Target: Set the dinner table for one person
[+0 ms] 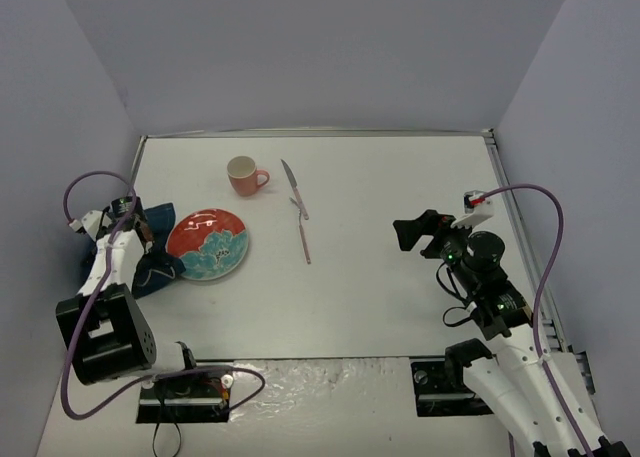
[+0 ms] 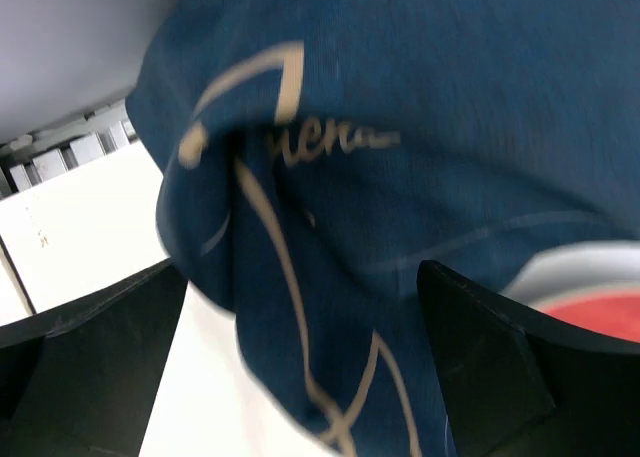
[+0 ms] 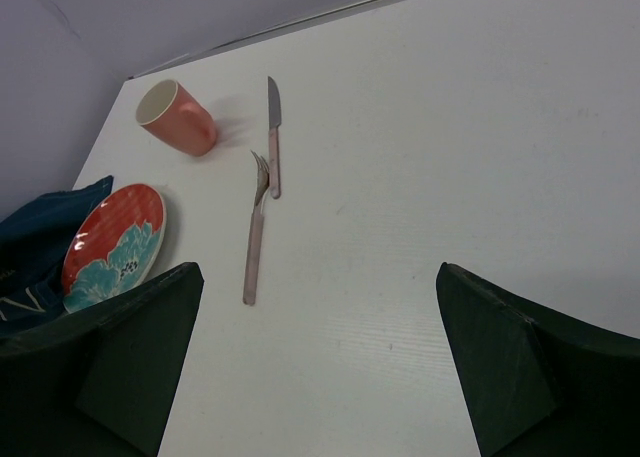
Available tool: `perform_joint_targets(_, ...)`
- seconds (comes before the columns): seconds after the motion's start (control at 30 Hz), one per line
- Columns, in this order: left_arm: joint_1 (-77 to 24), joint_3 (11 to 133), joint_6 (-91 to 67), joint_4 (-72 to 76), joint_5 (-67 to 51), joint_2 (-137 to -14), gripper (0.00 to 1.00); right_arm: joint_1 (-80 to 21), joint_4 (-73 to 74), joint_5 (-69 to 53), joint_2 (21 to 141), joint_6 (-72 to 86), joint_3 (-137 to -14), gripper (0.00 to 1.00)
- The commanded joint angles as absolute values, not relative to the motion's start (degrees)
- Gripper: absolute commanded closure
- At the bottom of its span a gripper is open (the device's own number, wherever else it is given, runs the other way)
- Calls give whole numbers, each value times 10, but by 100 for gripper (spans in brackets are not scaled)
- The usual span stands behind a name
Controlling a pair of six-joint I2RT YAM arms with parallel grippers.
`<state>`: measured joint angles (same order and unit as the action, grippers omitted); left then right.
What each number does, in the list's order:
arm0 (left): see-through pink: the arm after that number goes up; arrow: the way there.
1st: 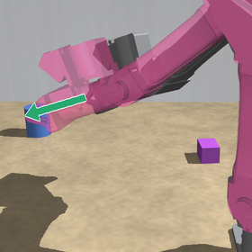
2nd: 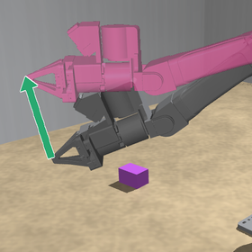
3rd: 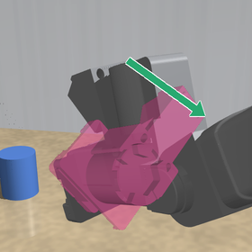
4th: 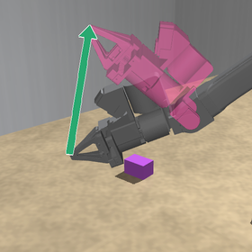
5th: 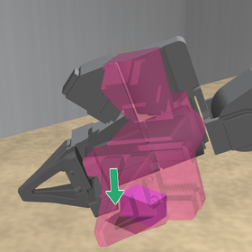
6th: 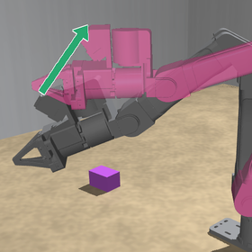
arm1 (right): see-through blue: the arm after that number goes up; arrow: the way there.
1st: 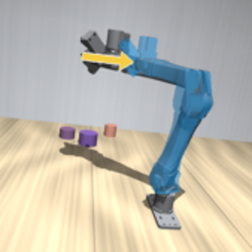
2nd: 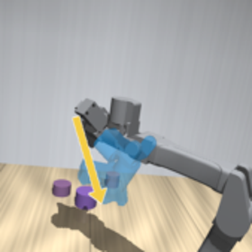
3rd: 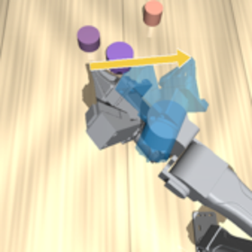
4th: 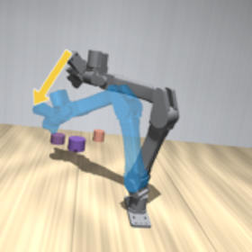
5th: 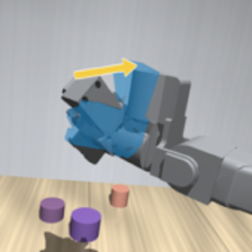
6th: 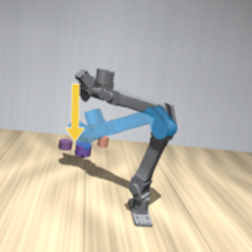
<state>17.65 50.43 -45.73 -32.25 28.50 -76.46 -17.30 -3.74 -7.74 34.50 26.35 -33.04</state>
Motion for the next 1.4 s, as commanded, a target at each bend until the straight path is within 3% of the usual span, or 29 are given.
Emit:
perform_joint_targets(0.0,204,552,-470,-289,321,-813,5,-177,-96,-87,337,256,-327,0)
perform_joint_targets(0.03,209,556,-469,-289,321,-824,8,-177,-97,-87,337,256,-325,0)
perform_joint_targets(0.07,211,560,-466,-291,321,-830,19,-177,-96,-87,337,257,-325,0)
perform_joint_targets(0.1,214,563,-464,-294,322,-835,31,-177,-95,-87,338,259,-324,0)
perform_joint_targets(0.17,214,575,-459,-304,325,-842,65,-177,-96,-89,339,261,-323,0)
perform_joint_targets(0.27,213,586,-455,-328,317,-812,93,-177,-96,-90,341,264,-325,0)
perform_joint_targets(0.37,208,593,-433,-334,299,-751,100,-177,-96,-95,346,264,-331,0)
perform_joint_targets(0.53,148,663,-350,-354,235,-654,100,-177,-95,-98,357,264,-348,0)
perform_joint_targets(0.67,21,734,-309,-384,185,-631,100,-178,-88,-85,371,263,-364,0)
perform_joint_targets(0.97,-360,945,-287,-370,137,-774,100,-176,10,18,382,233,-449,0)
perform_joint_targets(1.13,-465,1066,-251,-366,123,-876,100,-176,63,87,366,236,-472,0)
perform_joint_targets(1.23,-508,1076,-246,-332,111,-910,100,-176,94,132,355,239,-477,0)
perform_joint_targets(1.27,-512,1062,-250,-306,105,-914,98,-176,102,143,353,242,-476,0)
perform_joint_targets(1.37,-512,994,-261,-212,76,-929,74,-176,118,173,347,257,-464,0)
